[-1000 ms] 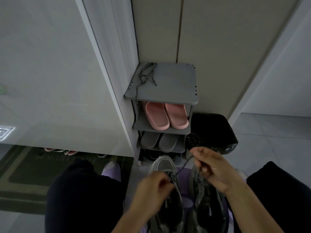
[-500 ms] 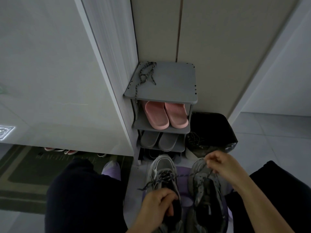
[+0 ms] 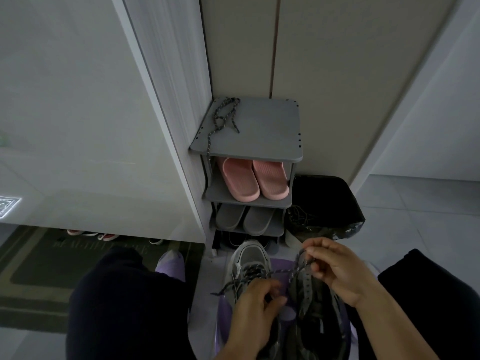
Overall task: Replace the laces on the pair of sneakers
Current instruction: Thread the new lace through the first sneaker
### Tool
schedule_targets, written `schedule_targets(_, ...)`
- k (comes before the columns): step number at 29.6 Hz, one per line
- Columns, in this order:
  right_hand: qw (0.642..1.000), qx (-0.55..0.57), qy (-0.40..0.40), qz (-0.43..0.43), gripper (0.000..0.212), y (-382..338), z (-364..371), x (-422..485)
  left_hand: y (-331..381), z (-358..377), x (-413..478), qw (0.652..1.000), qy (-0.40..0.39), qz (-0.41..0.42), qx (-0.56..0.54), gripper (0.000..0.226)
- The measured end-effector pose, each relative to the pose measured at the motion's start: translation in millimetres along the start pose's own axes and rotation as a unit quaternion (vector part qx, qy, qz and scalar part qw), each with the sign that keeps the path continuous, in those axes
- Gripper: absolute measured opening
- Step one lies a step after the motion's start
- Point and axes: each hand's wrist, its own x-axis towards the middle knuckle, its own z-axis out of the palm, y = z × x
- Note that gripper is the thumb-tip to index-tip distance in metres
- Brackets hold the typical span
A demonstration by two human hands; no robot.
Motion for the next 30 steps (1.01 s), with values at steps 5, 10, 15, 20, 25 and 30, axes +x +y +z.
schedule_targets(5,0.998,0.048,-0.009,0.025,0.014,7,-9,1,0,1,4,0.999,-0.013,-0.021,-0.030,0.030)
schedule_targets(10,0.987,-0.157,0.021,-0.009,0.010,14,-17,5,5,-2,-1,0.993,-0.055,-0.078,-0.075,0.024)
schedule_targets(15,0.795,-0.575,-0.034,-0.190,0.045,23,-5,6,-2,-7,4,0.995,0.004,0.035,0.092,0.007)
schedule_targets(20,0.836,-0.517,-0.104,-0.151,0.010,34,17,5,-8,-11,8,0.993,0.051,0.047,0.096,0.007)
schedule_targets(25,0.833,-0.531,-0.043,-0.149,0.006,41,14,18,-31,-21,5,0.955,0.111,0.071,0.265,0.029)
schedule_targets(30,0.815,-0.561,-0.057,-0.134,0.007,49,19,21,-37,-13,6,0.930,0.091,0.044,0.354,0.023)
